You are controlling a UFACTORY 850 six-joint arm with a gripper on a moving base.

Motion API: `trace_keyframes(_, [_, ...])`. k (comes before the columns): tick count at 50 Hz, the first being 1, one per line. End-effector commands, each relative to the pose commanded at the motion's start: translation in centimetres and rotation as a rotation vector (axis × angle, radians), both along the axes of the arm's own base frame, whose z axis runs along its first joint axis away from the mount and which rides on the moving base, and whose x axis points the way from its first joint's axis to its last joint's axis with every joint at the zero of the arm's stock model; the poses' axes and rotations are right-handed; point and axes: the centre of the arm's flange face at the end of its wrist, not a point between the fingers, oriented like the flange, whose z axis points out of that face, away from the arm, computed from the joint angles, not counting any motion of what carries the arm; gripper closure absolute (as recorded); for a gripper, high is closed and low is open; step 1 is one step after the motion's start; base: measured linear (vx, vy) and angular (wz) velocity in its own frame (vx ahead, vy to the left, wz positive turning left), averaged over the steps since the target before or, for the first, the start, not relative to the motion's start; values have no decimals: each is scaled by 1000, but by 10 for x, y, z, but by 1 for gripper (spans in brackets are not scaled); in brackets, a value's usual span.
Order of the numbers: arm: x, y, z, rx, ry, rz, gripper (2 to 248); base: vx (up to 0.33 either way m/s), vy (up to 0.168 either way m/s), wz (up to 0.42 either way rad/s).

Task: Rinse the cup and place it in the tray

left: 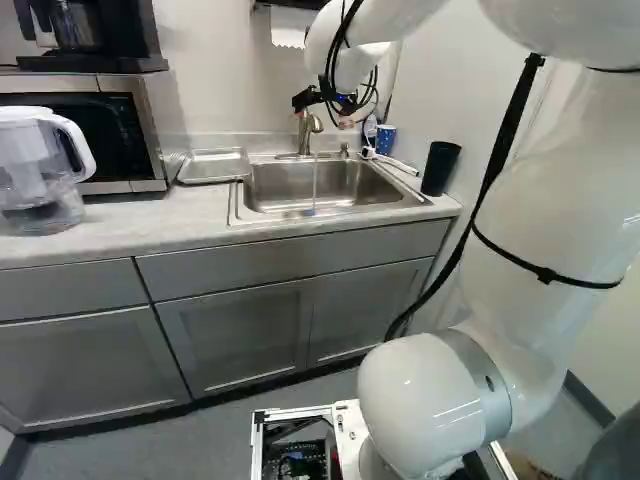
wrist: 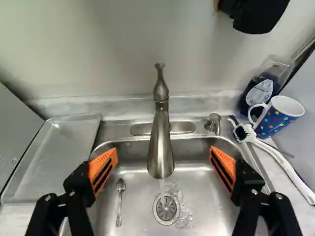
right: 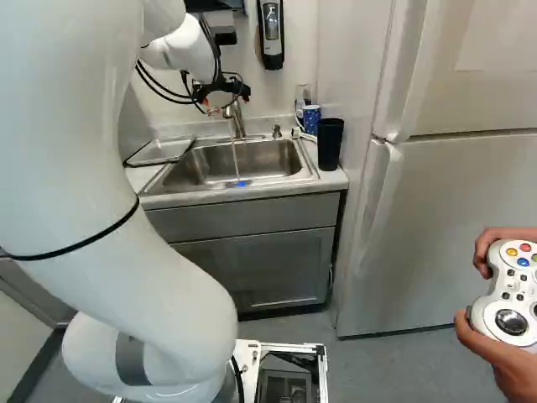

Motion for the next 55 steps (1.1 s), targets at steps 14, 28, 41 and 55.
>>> trace_keyframes(14, [-19,-1,-5,-7,64,3,3,0,0,0])
trace_keyframes(28, [-35,-1,-10,-14,127,7,3,0,0,0])
trace_keyframes(41, [-46,-3,-14,-21,186,8,3,0,0,0])
trace_keyframes(55, [-50,-3,-16,-24,214,8,3,0,0,0])
